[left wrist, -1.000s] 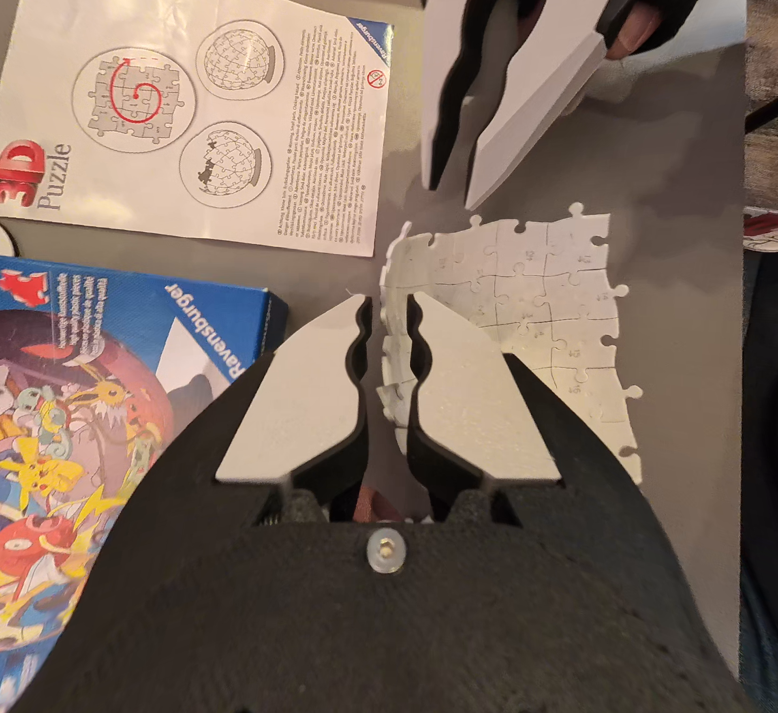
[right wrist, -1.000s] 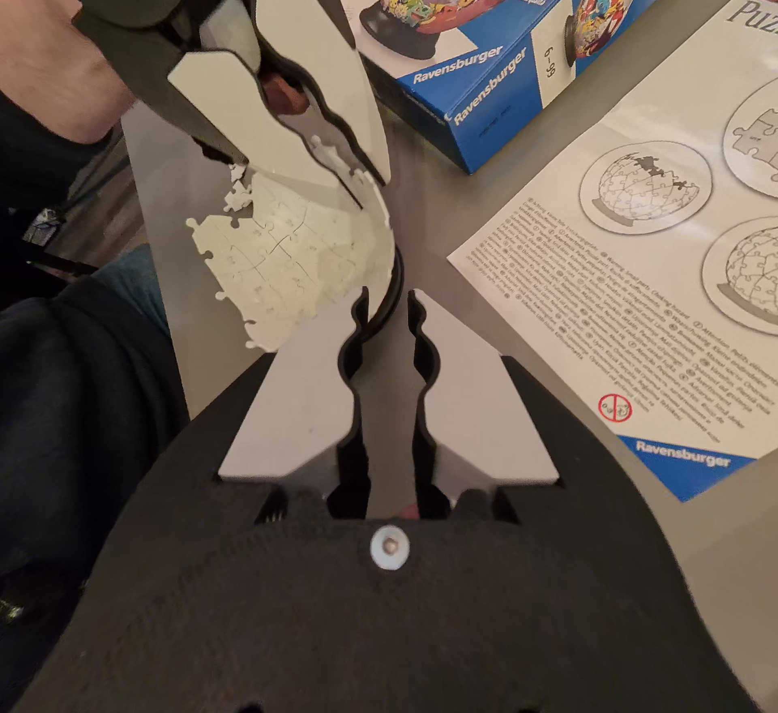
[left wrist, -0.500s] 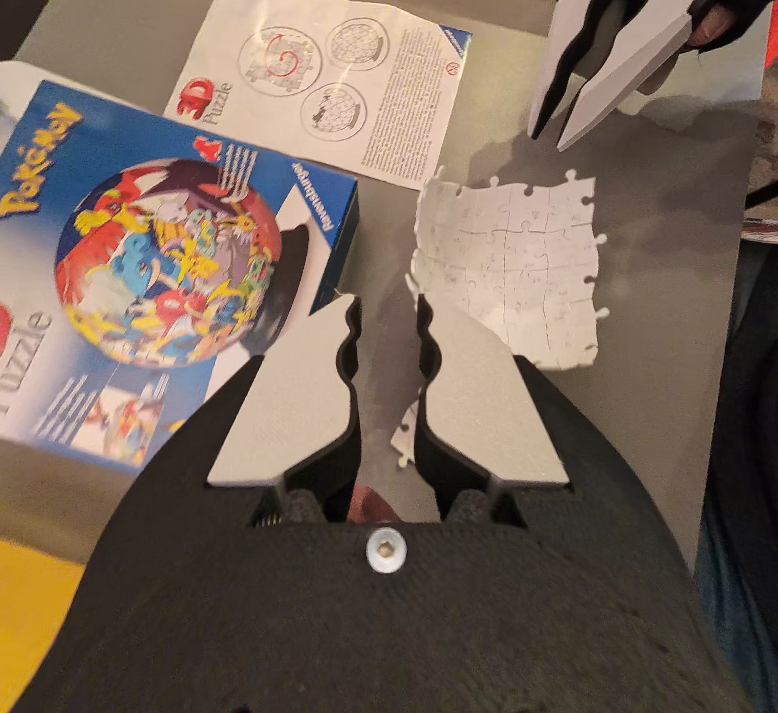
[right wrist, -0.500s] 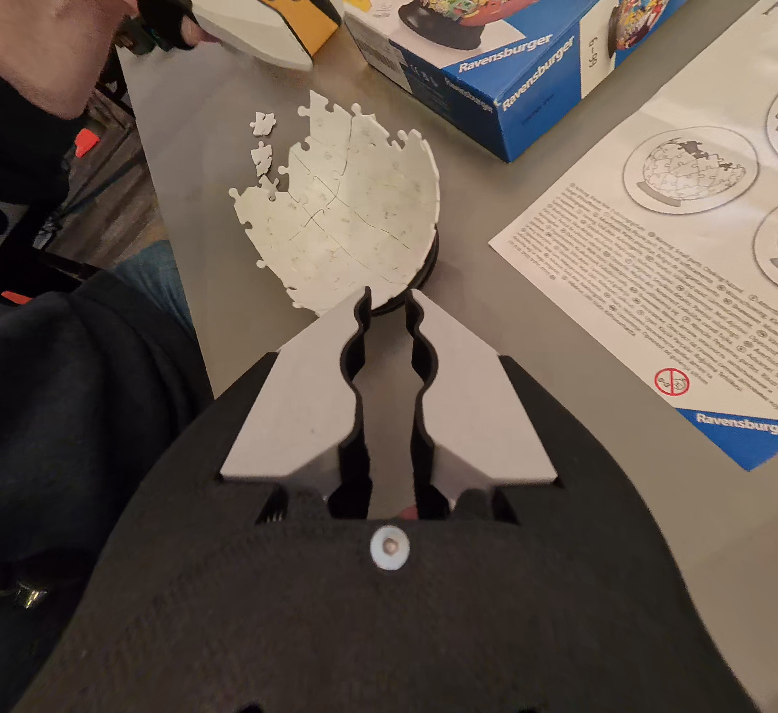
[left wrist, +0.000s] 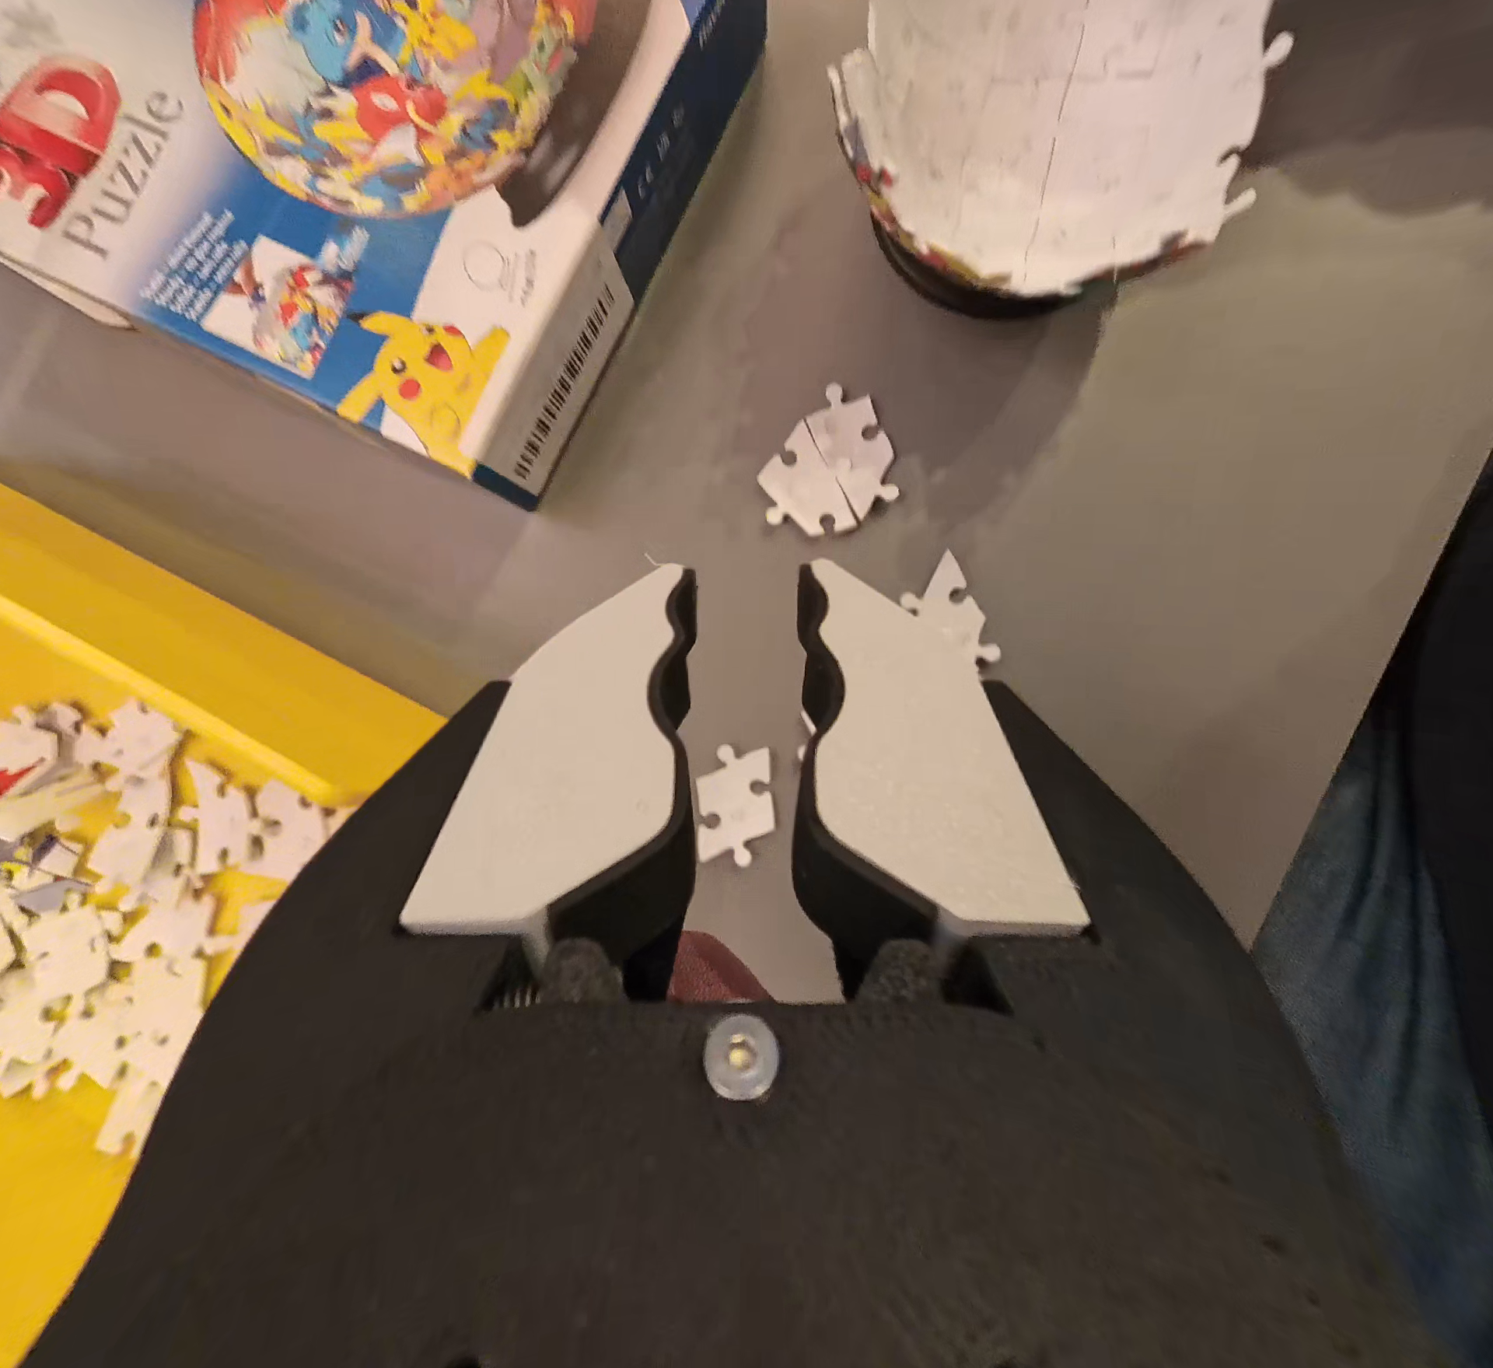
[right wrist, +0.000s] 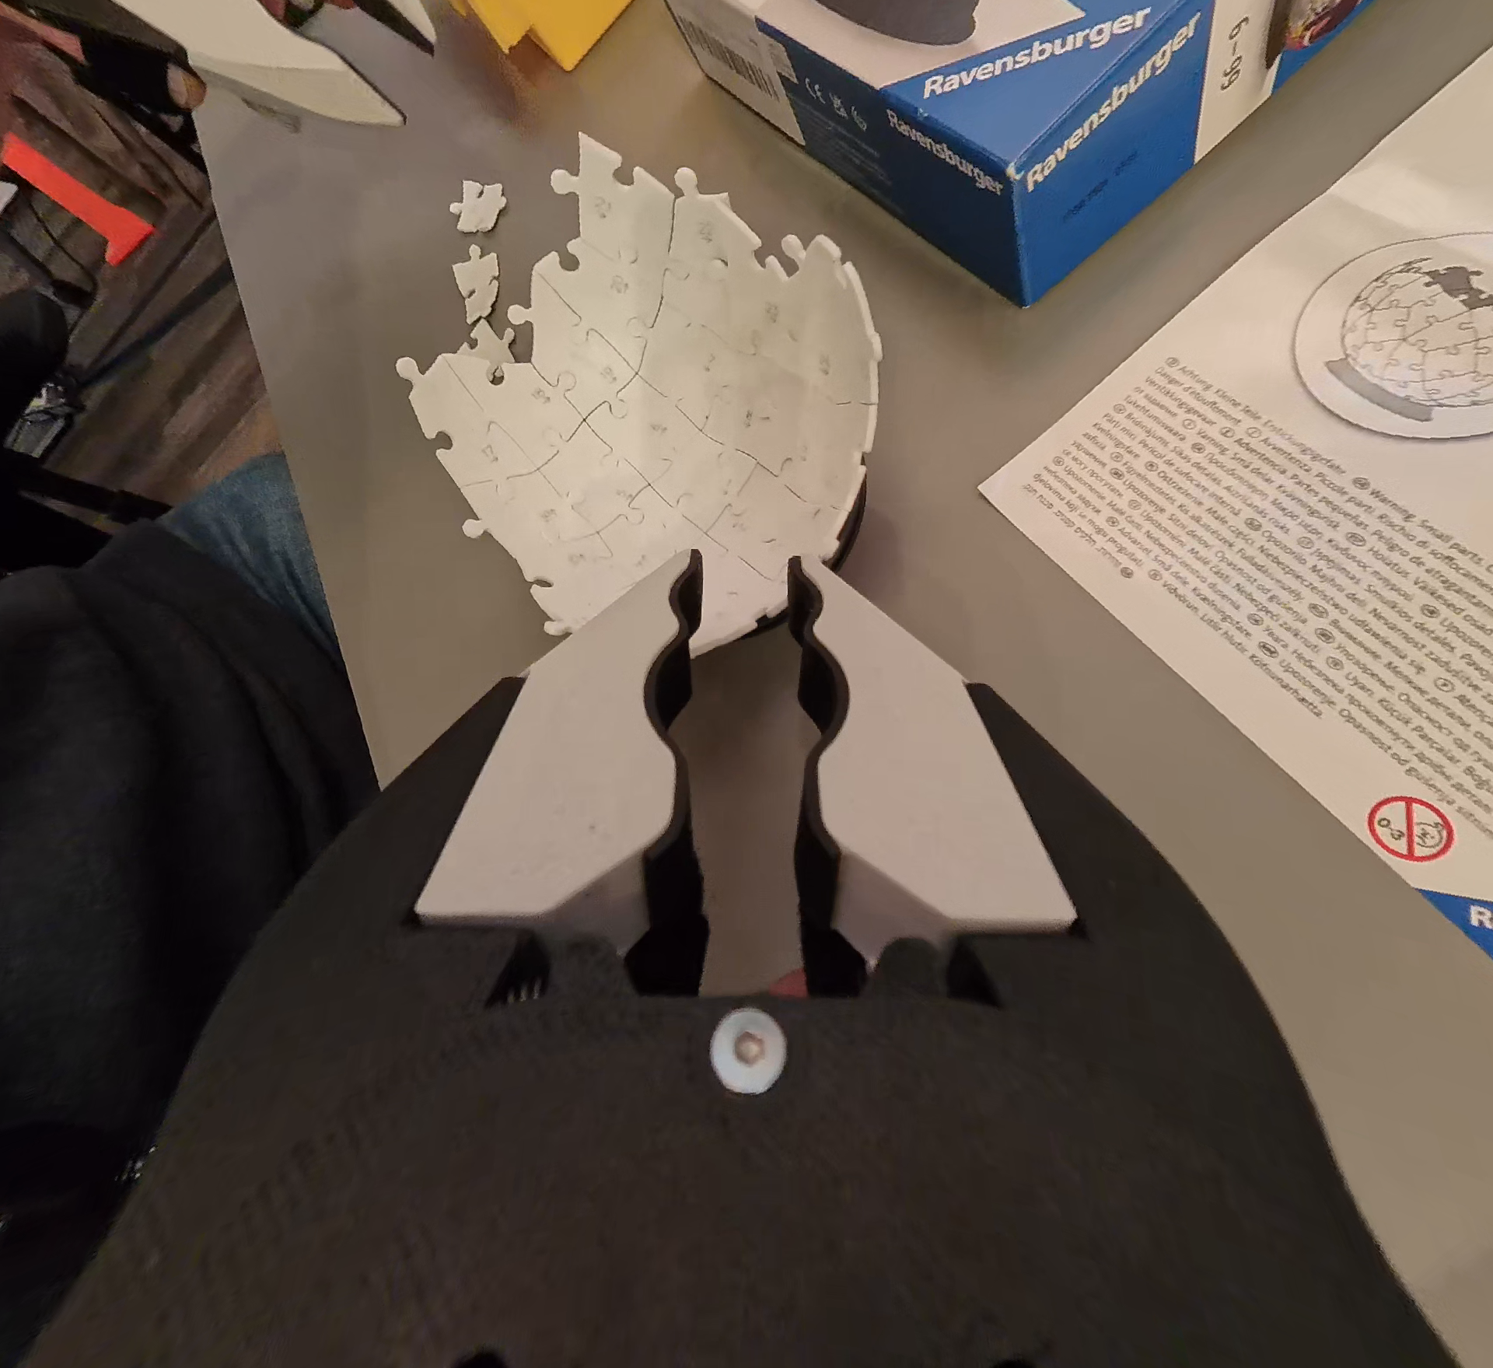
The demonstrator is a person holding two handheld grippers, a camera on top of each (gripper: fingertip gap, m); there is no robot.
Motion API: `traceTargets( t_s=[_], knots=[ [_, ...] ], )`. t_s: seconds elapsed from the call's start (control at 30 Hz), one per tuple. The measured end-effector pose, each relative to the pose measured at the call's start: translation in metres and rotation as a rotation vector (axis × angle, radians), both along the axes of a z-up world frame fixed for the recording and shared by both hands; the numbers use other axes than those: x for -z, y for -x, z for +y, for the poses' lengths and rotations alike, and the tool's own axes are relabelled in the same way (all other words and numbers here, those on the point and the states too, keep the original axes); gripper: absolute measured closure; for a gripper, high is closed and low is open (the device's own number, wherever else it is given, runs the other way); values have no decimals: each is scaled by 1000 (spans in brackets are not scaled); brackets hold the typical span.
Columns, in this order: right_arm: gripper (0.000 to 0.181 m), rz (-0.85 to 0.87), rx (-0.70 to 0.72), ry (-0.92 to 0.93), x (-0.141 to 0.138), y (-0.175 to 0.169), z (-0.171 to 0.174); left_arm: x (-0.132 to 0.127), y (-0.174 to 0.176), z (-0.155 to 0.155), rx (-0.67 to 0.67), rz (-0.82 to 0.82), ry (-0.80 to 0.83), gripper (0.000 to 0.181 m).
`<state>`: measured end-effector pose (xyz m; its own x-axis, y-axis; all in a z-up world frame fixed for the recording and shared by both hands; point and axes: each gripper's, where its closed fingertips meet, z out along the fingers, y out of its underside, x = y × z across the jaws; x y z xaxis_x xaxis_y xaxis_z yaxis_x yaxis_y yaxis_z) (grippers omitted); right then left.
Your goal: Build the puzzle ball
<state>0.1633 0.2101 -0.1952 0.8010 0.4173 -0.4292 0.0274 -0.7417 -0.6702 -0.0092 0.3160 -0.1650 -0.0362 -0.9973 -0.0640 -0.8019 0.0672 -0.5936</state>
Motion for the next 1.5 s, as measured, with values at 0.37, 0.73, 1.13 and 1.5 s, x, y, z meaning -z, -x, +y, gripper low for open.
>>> traceTargets(
  t_s=[0.37,0.73,1.13,1.5],
  knots=[
    [161,-27,-25,-10,0,2,1,26,46,-10,29,84,-79,155],
    [161,-5,-6,-24,-3,-2,0,60,78,5,-24,204,-177,152],
    [162,22,-4,-39,-8,-1,2,70,72,12,-80,136,-23,172],
    [164,1,3,-88,-26,-4,1,65,58,2,-78,58,-75,181]
  ],
)
